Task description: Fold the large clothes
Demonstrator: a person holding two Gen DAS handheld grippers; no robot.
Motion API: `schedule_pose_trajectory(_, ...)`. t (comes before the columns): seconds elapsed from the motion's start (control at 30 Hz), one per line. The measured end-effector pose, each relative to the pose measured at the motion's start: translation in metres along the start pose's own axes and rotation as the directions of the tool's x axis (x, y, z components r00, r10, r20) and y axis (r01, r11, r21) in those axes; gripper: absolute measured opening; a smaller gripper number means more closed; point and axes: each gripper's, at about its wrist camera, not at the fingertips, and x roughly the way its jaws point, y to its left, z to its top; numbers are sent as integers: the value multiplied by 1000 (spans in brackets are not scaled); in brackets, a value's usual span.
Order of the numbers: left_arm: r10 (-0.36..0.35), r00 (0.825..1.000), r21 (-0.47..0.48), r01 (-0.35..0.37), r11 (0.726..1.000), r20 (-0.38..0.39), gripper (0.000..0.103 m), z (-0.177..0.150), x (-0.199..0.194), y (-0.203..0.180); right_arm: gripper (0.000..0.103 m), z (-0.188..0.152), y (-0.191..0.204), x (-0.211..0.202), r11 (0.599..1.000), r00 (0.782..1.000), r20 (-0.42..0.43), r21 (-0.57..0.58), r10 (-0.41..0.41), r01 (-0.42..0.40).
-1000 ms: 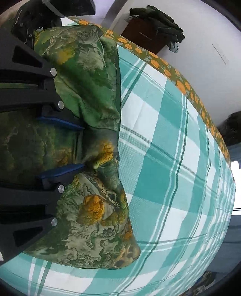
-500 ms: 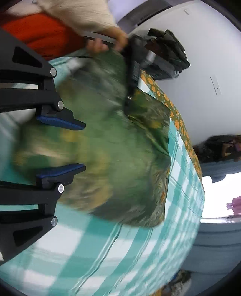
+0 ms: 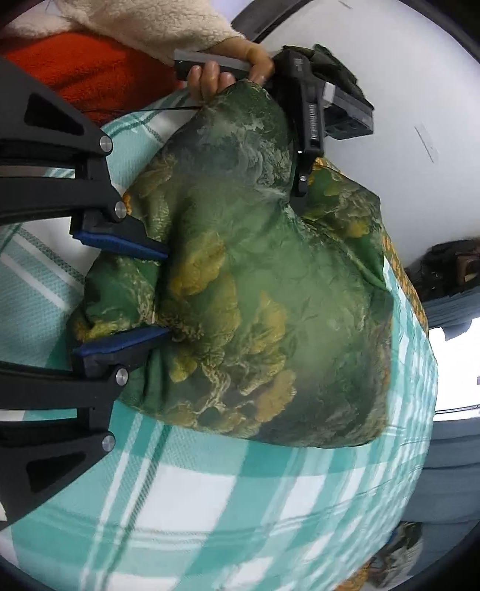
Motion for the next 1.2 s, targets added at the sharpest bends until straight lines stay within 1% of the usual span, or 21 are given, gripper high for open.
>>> schedule_pose_trajectory(0.07,-3,999,-13,3,1000,34,80,-5,-21,-5,39,8,6,-17,1000,999,36,-23,-21,22)
schedule_pose_trajectory(0.13,-12,994,-21,15,1000,109,87,-14,-52,-3,39,22,13,-35,999,996,93,-35,-13,17)
schedule_pose_trajectory(0.23,2,988,-74,10,997,152,91,-25,-75,19,39,43,28,-45,998,987,154,-60,41,-32)
schedule_pose_trajectory(0.33,27,987,-166,0,986,159,91,-34,-79,53,39,68,50,-28,988,981,169,-138,95,-72)
schedule_pose_trajectory(0.37,19,986,-187,13,982,165,92,-35,-78,61,39,73,54,-18,985,980,161,-147,116,-93)
schedule_pose_trajectory(0.43,-39,985,-249,80,965,168,93,-36,-69,83,39,82,66,25,975,982,52,-135,184,-175)
schedule_pose_trajectory(0.47,-63,985,-269,105,957,163,93,-35,-63,91,41,82,69,37,974,982,26,-134,188,-183)
schedule_pose_trajectory(0.5,-89,984,-277,129,952,151,93,-33,-56,95,41,79,81,57,971,986,-17,-168,168,-168)
schedule_pose_trajectory(0.53,-115,984,-272,149,951,137,93,-30,-48,96,41,76,90,66,969,990,-23,-206,137,-139)
schedule_pose_trajectory(0.63,-178,981,-220,192,956,82,98,-20,-26,86,41,70,106,73,966,996,1,-241,93,-90)
schedule_pose_trajectory(0.7,-162,986,-188,166,968,37,101,-14,-11,72,41,70,105,75,969,995,3,-226,100,-97)
schedule_pose_trajectory(0.73,-114,993,-161,114,980,5,102,-10,1,63,41,70,103,76,970,994,2,-220,107,-104)
schedule_pose_trajectory(0.8,-39,999,-126,35,991,-32,103,-6,15,52,41,68,100,76,970,994,3,-215,114,-110)
schedule_pose_trajectory(0.83,9,999,-107,-14,994,-46,103,-5,23,47,41,66,99,76,970,994,8,-219,110,-105)
schedule_pose_trajectory(0.87,27,998,-102,-32,994,-51,103,-4,27,46,41,65,99,75,970,994,11,-222,105,-100)
schedule_pose_trajectory(0.93,1,998,-112,-8,994,-60,103,-4,32,50,41,65,99,69,972,996,32,-221,86,-77)
schedule_pose_trajectory(1.0,-14,998,-118,7,993,-65,103,-3,33,52,41,66,99,57,975,995,46,-207,94,-83)
schedule_pose_trajectory(1.03,-14,997,-117,6,993,-74,103,-3,34,51,43,65,98,46,976,993,45,-193,111,-100)
schedule_pose_trajectory(1.1,-8,997,-113,-1,994,-82,103,-2,34,50,69,66,86,27,981,988,65,-147,139,-128)
schedule_pose_trajectory(1.17,-10,997,-113,1,994,-81,103,-2,35,51,75,64,67,6,988,983,119,-89,137,-127)
schedule_pose_trajectory(1.2,-12,997,-111,3,994,-78,103,-2,36,51,76,61,55,-4,993,985,139,-60,107,-99)
